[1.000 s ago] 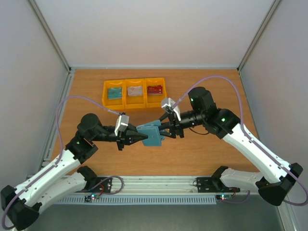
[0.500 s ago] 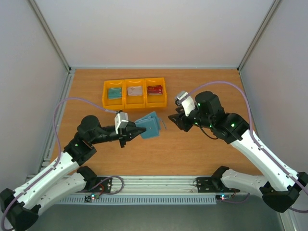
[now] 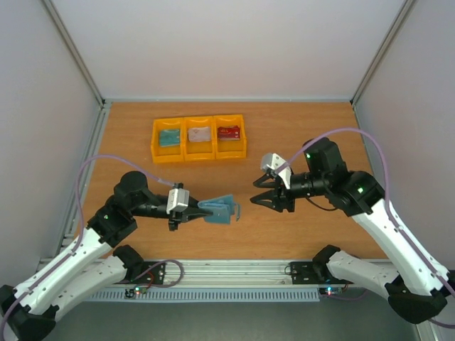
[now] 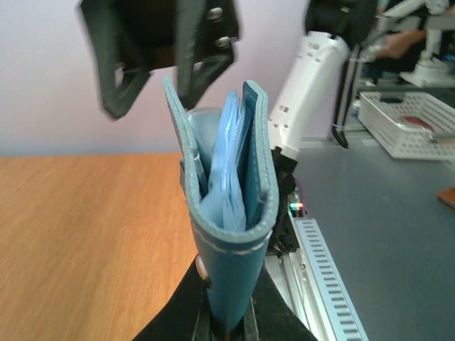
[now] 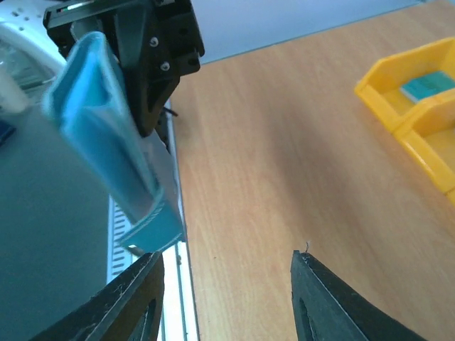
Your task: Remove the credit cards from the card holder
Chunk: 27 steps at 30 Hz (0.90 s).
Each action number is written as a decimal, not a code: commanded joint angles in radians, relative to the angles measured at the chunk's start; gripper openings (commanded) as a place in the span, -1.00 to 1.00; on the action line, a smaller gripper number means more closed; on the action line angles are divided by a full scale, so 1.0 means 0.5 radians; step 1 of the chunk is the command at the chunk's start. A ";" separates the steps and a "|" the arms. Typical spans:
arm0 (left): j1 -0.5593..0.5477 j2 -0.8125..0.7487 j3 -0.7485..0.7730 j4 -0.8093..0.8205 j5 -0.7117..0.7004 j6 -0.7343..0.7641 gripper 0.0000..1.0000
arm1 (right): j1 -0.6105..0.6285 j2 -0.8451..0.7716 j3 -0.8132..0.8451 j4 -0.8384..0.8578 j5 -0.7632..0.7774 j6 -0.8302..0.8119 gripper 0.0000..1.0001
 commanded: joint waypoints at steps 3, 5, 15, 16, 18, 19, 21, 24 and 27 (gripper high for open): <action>-0.009 0.004 0.141 -0.105 0.303 0.338 -0.99 | -0.016 0.259 0.101 -0.023 -0.290 -0.087 -0.15; -0.007 0.018 0.141 -0.046 0.290 0.249 -0.99 | 0.008 0.306 0.090 0.024 -0.421 -0.081 -0.18; -0.009 0.033 0.100 0.151 -0.002 0.125 -0.99 | 0.150 0.289 -0.154 0.418 -0.724 0.059 -0.37; -0.008 0.039 0.092 0.195 -0.036 0.105 -1.00 | 0.176 0.303 -0.151 0.408 -0.716 0.061 -0.40; -0.008 0.037 0.072 0.238 -0.101 0.068 -0.99 | 0.199 0.327 -0.143 0.378 -0.725 0.062 -0.44; -0.009 0.035 0.065 0.239 -0.129 0.057 -1.00 | 0.200 0.333 -0.142 0.364 -0.733 0.065 -0.46; -0.007 0.033 0.056 0.241 -0.189 0.033 -0.99 | 0.202 0.328 -0.150 0.361 -0.736 0.080 -0.46; -0.011 0.023 0.042 0.321 -0.250 -0.030 -1.00 | 0.203 0.306 -0.178 0.428 -0.739 0.145 -0.43; -0.012 0.030 0.034 0.361 -0.334 -0.160 -1.00 | 0.215 0.297 -0.216 0.478 -0.684 0.199 -0.22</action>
